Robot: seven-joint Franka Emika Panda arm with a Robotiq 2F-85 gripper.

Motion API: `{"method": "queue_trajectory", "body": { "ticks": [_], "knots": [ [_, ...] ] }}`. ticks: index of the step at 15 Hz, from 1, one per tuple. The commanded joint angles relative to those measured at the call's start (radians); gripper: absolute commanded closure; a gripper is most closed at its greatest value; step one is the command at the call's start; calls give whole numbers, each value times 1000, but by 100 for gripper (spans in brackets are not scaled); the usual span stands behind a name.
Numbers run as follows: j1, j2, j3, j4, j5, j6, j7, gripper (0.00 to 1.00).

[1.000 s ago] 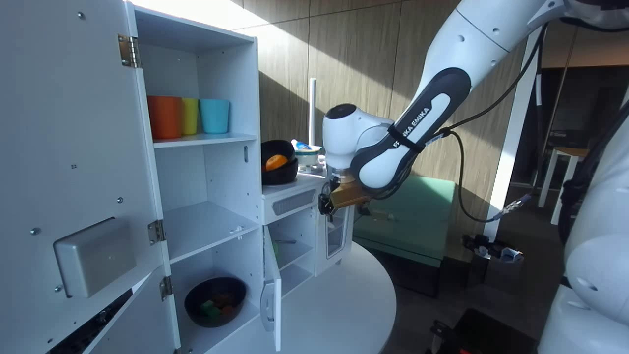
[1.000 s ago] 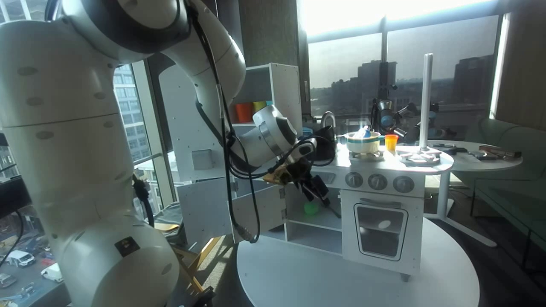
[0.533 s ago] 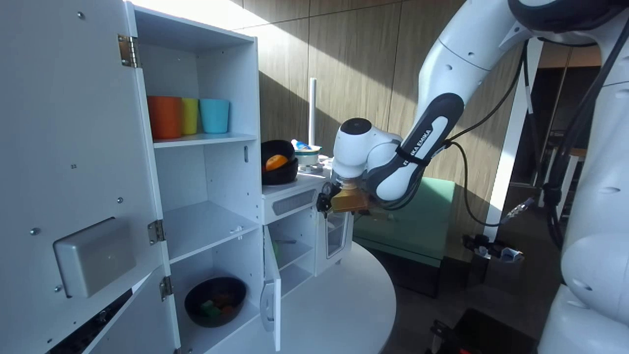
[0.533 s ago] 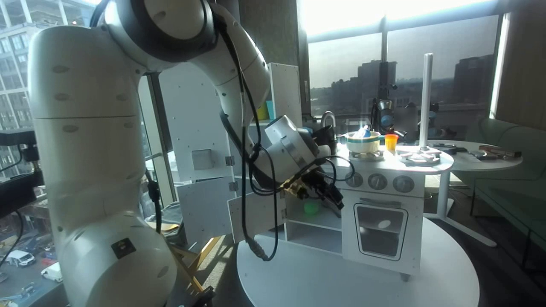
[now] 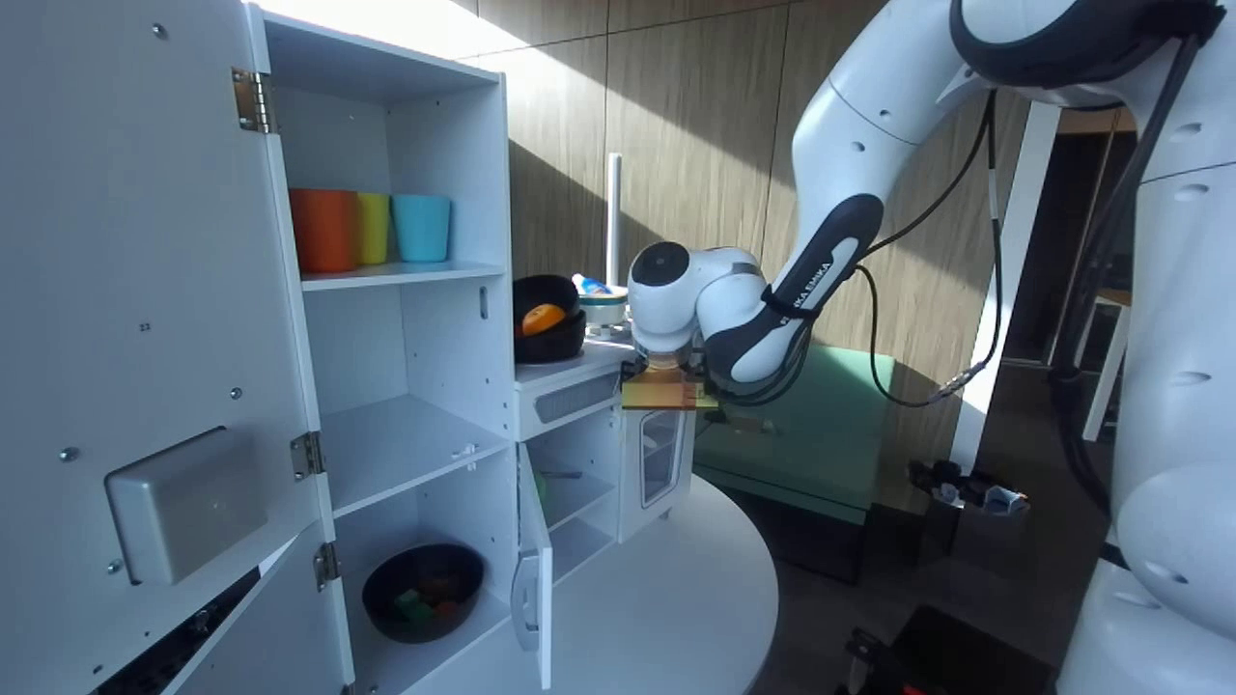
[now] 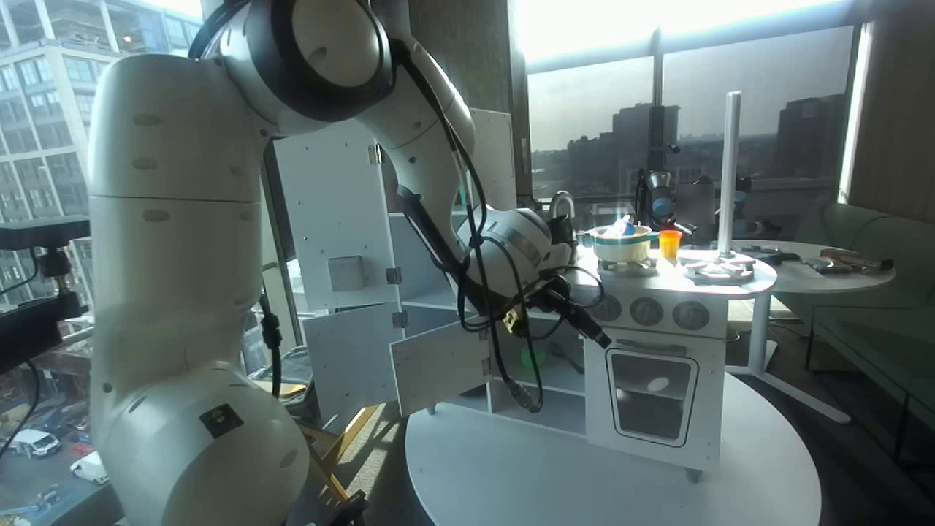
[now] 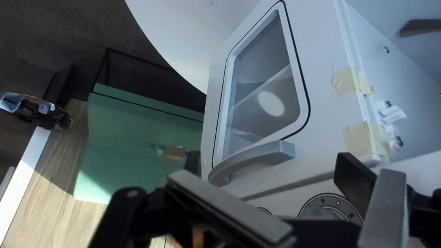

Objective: Open the cabinet doors and the oven door.

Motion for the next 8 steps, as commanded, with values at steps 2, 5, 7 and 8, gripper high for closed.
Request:
{"method": "queue_trajectory", "body": {
  "ticks": [2,5,7,8],
  "knots": [
    [38,57,2,28,-91,-28,221,0],
    [14,48,-17,6,-182,114,348,0],
    [-8,38,-34,5,-272,231,438,0],
    [-15,43,-40,16,-332,281,496,0]
  ]
}}
